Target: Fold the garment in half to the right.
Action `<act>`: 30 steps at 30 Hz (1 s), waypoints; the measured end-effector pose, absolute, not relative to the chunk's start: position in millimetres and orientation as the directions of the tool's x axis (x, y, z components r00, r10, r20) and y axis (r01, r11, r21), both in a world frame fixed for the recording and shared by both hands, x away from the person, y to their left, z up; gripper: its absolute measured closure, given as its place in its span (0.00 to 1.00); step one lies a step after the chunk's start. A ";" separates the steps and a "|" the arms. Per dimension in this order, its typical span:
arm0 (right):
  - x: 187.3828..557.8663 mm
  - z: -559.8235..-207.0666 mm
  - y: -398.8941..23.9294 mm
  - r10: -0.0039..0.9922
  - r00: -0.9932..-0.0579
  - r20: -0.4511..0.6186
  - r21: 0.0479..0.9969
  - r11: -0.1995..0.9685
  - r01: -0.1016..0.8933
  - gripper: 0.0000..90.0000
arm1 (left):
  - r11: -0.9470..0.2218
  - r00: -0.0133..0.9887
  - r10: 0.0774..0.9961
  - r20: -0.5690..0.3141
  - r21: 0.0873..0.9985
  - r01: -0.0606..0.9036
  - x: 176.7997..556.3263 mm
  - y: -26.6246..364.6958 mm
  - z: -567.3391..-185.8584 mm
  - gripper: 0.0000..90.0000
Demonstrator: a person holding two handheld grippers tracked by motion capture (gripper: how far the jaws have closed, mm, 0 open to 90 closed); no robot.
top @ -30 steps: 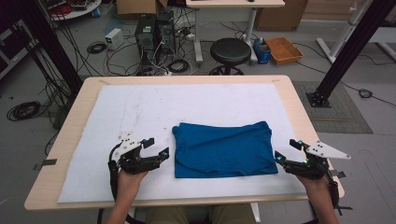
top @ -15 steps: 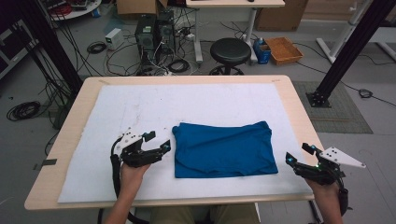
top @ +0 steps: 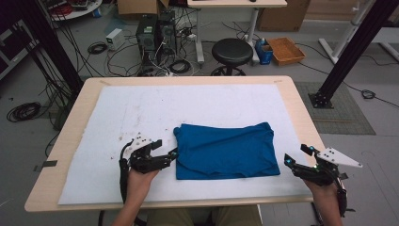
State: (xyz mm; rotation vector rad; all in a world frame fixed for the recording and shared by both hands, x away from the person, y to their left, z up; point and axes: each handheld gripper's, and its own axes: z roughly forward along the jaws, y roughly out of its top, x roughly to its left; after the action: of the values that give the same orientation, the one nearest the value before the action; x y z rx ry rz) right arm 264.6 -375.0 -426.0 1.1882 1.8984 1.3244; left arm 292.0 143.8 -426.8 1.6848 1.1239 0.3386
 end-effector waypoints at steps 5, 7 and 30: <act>272.1 -426.3 -364.2 0.861 -0.506 0.044 0.923 0.159 0.350 0.22 | -0.051 0.479 0.830 -0.287 0.816 0.576 286.8 125.9 -437.1 0.30; 274.2 -425.4 -358.5 0.851 -0.523 0.033 0.925 0.173 0.339 0.22 | -0.052 0.460 0.838 -0.292 0.797 0.601 287.1 119.8 -440.0 0.31; 333.4 -374.3 -265.8 0.733 -0.680 -0.016 0.921 0.275 0.275 0.22 | -0.179 0.492 0.853 -0.177 0.786 0.592 286.3 103.3 -452.0 0.95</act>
State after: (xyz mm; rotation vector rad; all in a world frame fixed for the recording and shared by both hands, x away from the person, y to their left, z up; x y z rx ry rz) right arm 333.4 -265.8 -374.3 0.9068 2.1094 1.3890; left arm 286.3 103.3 -452.0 1.8815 1.2009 0.3838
